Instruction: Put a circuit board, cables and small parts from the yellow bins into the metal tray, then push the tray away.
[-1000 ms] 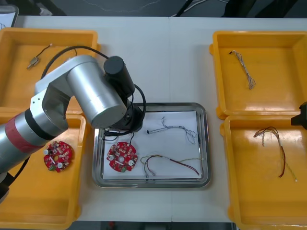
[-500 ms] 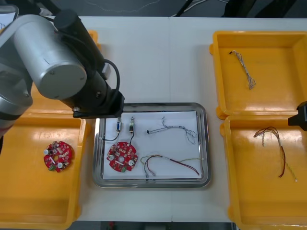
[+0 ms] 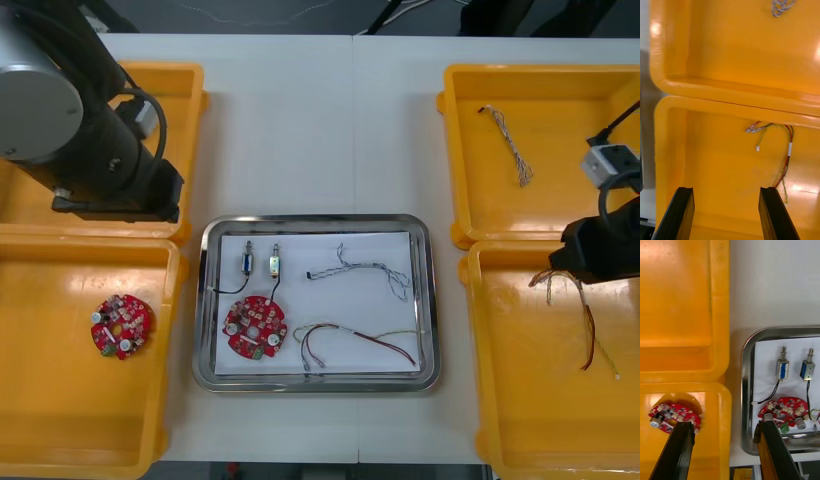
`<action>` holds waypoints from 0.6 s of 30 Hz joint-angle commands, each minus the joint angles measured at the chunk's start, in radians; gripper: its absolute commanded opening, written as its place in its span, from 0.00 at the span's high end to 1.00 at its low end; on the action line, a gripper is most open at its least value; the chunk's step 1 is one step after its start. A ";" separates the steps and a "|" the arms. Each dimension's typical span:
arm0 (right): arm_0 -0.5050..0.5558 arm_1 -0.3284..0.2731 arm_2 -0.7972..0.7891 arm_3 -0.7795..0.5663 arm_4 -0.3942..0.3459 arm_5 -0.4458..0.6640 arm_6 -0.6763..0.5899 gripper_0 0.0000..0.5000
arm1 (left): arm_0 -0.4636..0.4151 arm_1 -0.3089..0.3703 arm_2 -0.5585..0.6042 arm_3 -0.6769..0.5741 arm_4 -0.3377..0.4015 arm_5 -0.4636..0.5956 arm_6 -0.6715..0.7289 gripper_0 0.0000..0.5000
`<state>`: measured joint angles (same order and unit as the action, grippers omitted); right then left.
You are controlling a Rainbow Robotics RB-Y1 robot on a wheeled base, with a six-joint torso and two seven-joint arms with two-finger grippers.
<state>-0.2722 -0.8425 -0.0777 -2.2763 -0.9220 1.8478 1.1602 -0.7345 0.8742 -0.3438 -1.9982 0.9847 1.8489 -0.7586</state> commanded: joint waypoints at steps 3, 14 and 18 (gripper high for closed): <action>-0.107 -0.030 0.130 -0.048 -0.031 0.005 0.064 0.00 | 0.035 0.117 0.152 -0.022 0.097 0.003 -0.160 0.00; -0.209 0.091 0.266 -0.048 -0.040 0.008 0.119 0.00 | 0.204 0.169 0.358 -0.022 0.144 -0.011 -0.354 0.00; -0.256 0.146 0.363 -0.046 -0.017 0.002 0.144 0.00 | 0.264 0.181 0.407 -0.022 0.144 -0.034 -0.416 0.00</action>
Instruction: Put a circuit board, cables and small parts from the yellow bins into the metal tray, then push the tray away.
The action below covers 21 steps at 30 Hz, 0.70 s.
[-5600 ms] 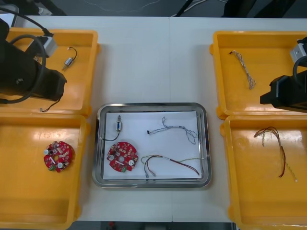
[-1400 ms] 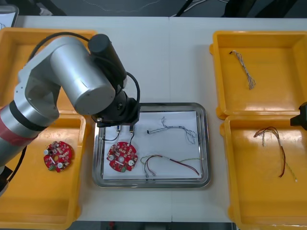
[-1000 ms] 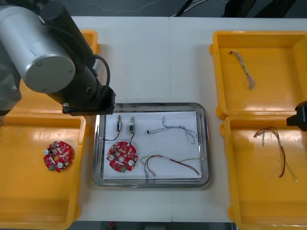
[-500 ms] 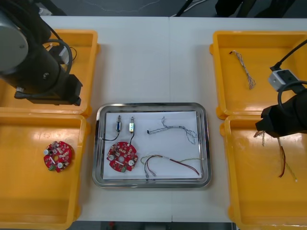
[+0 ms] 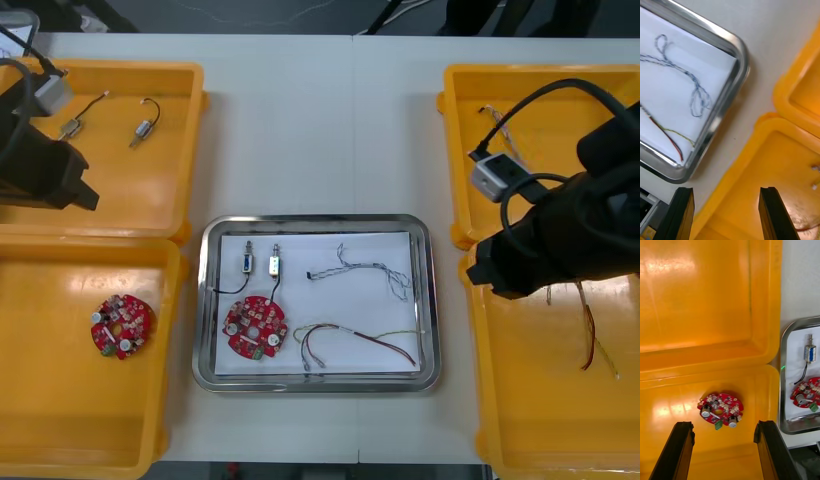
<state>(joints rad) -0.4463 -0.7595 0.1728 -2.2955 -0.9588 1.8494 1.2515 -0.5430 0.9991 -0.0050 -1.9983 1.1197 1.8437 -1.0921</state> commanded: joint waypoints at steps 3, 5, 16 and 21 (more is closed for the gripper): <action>-0.111 0.106 0.182 -0.024 0.043 -0.004 0.068 0.00 | 0.110 0.059 0.095 -0.027 0.008 -0.041 -0.115 0.00; -0.137 0.132 0.237 -0.016 0.063 -0.006 0.075 0.00 | 0.138 0.062 0.115 -0.034 0.002 -0.047 -0.130 0.00; -0.282 0.215 0.508 0.059 0.170 -0.065 0.112 0.00 | 0.255 0.081 0.143 -0.108 -0.046 -0.104 -0.140 0.00; -0.321 0.235 0.626 0.097 0.226 -0.125 0.128 0.00 | 0.301 0.081 0.145 -0.123 -0.061 -0.155 -0.141 0.00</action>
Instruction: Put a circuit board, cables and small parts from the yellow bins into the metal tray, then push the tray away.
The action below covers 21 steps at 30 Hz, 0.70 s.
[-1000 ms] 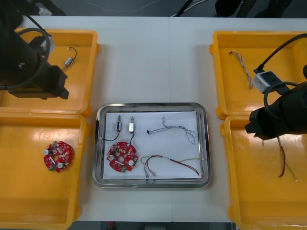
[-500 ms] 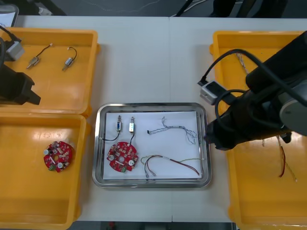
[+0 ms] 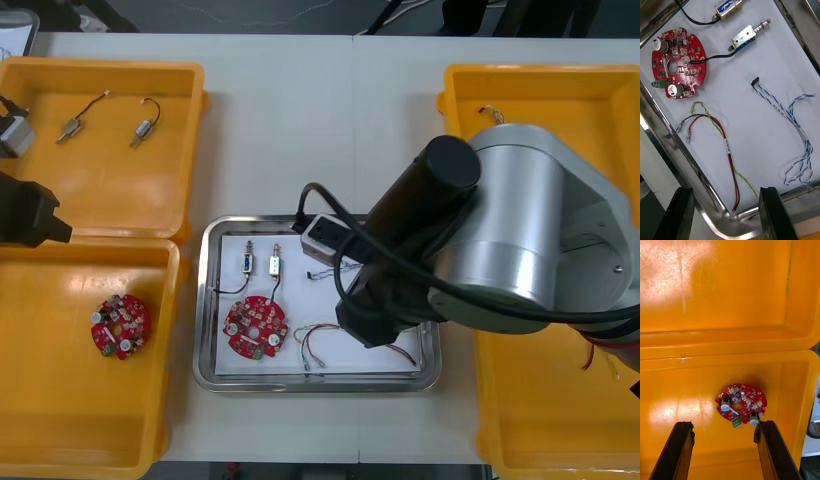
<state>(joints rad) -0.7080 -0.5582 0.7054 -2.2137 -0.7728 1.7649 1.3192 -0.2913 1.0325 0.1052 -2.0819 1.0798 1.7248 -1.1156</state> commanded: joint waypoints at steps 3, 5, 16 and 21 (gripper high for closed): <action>-0.077 0.043 0.157 0.028 0.073 -0.067 0.066 0.00 | 0.064 0.047 0.034 -0.049 -0.031 -0.045 -0.118 0.00; -0.087 0.049 0.192 0.034 0.092 -0.076 0.069 0.00 | 0.072 0.047 0.036 -0.053 -0.032 -0.050 -0.118 0.00; -0.134 0.070 0.373 0.077 0.142 -0.145 0.069 0.00 | 0.096 0.047 0.036 -0.066 -0.069 -0.068 -0.112 0.00; -0.160 0.098 0.441 0.111 0.162 -0.150 0.068 0.00 | 0.095 0.047 0.036 -0.066 -0.080 -0.060 -0.110 0.00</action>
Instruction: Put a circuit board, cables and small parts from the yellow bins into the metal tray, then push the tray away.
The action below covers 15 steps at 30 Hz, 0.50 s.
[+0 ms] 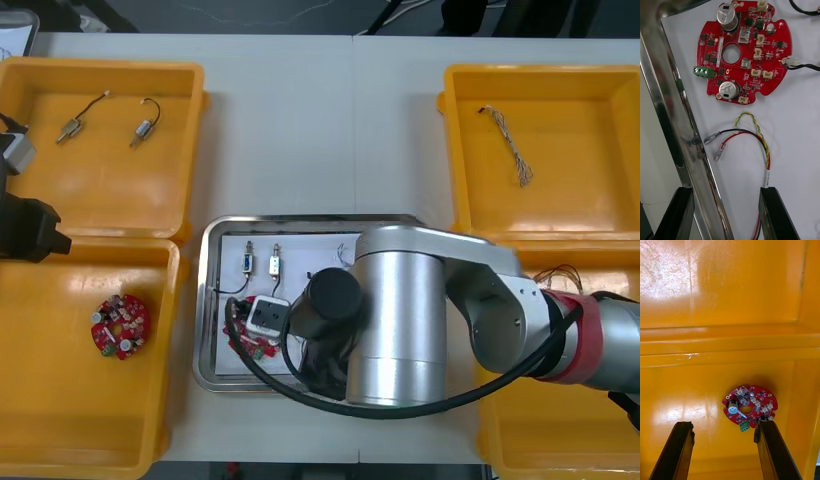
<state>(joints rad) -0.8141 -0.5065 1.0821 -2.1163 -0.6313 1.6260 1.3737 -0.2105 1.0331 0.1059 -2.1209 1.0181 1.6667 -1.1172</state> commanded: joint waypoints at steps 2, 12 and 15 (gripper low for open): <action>-0.057 0.060 0.079 0.029 0.022 -0.011 0.015 0.00 | 0.014 0.047 0.035 -0.028 -0.018 -0.001 -0.108 0.00; -0.112 0.100 0.226 0.061 0.090 -0.023 0.013 0.00 | 0.016 0.047 0.035 -0.028 -0.015 0.011 -0.111 0.00; -0.119 0.100 0.246 0.064 0.090 -0.029 0.018 0.00 | 0.016 0.045 0.035 -0.028 -0.013 0.016 -0.113 0.00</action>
<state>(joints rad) -0.8958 -0.4331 1.3004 -2.0499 -0.5499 1.6090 1.3737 -0.2100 1.0331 0.1061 -2.1225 1.0103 1.6719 -1.1191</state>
